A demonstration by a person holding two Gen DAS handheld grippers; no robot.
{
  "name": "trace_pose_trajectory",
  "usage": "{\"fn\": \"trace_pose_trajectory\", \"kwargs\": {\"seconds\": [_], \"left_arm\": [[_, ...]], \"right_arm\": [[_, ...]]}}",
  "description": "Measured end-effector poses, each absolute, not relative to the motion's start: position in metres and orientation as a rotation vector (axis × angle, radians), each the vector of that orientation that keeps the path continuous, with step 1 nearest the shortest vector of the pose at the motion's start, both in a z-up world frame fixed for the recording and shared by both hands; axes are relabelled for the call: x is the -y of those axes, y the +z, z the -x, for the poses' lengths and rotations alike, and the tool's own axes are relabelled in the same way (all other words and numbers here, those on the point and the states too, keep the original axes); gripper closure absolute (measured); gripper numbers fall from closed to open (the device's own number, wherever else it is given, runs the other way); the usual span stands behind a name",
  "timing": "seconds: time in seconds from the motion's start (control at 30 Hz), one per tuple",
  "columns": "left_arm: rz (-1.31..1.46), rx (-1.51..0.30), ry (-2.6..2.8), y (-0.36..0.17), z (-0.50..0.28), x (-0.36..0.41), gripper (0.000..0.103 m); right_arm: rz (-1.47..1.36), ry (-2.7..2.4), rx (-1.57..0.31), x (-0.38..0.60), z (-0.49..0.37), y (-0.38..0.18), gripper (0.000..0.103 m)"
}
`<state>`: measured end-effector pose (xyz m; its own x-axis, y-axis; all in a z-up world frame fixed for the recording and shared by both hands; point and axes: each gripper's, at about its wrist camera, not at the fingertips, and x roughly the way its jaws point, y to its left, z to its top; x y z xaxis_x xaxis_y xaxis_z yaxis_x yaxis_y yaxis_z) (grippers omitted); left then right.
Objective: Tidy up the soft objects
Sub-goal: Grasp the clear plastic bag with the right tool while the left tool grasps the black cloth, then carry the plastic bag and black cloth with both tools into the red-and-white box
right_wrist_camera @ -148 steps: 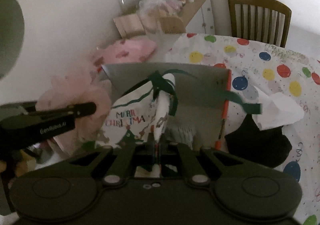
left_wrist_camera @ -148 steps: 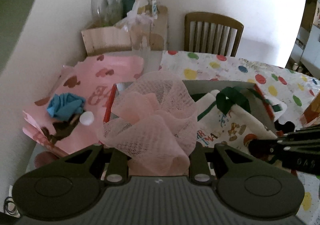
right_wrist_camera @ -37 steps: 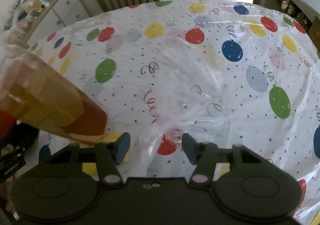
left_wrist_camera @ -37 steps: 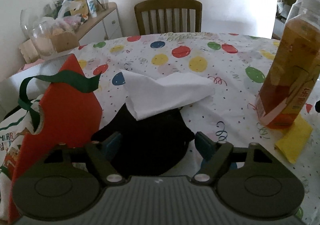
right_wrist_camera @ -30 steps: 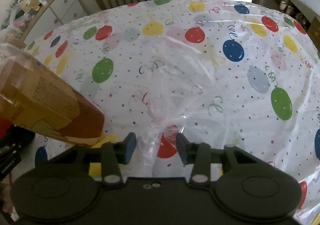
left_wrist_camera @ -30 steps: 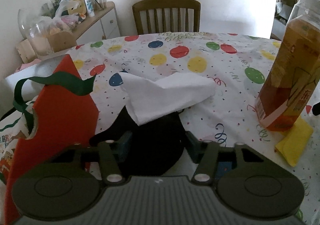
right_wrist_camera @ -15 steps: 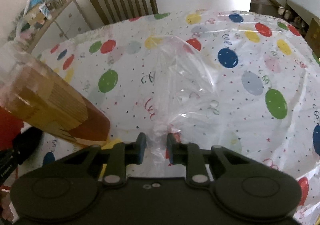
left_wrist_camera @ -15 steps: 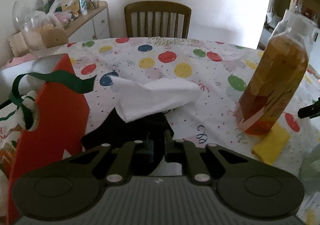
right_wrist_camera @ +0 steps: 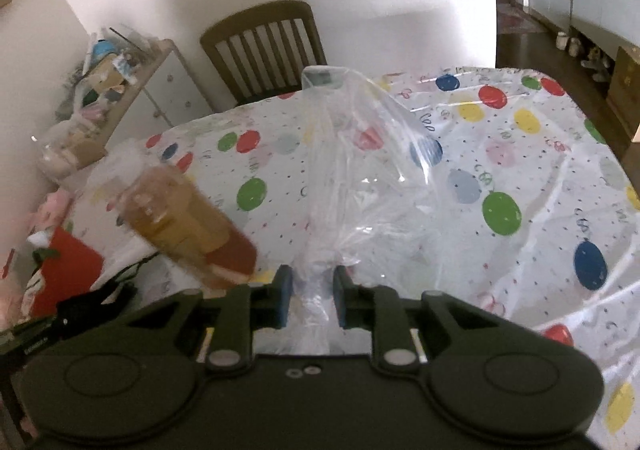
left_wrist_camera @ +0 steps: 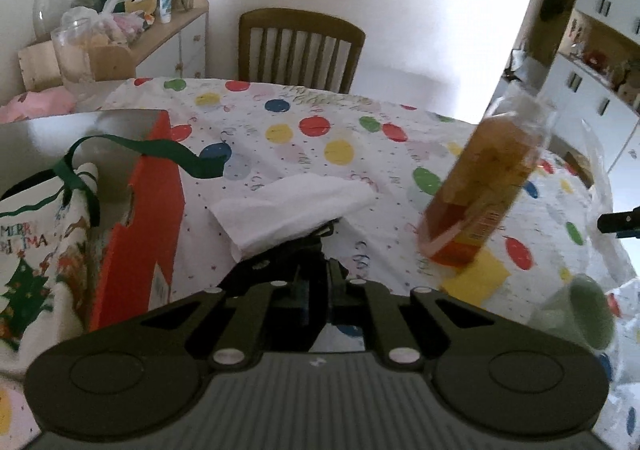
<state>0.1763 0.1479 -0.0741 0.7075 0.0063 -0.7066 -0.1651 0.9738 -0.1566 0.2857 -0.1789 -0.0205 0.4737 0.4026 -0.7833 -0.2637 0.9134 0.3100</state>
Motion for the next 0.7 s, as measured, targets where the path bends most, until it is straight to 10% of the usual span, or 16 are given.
{"fn": "trace_pose_trajectory", "kwargs": {"seconds": [0.7], "left_arm": [[0.279,-0.753,0.078,-0.008,-0.103,-0.166,0.096]], "right_arm": [[-0.007,0.685,-1.020,0.104,-0.165,0.026,0.083]]}}
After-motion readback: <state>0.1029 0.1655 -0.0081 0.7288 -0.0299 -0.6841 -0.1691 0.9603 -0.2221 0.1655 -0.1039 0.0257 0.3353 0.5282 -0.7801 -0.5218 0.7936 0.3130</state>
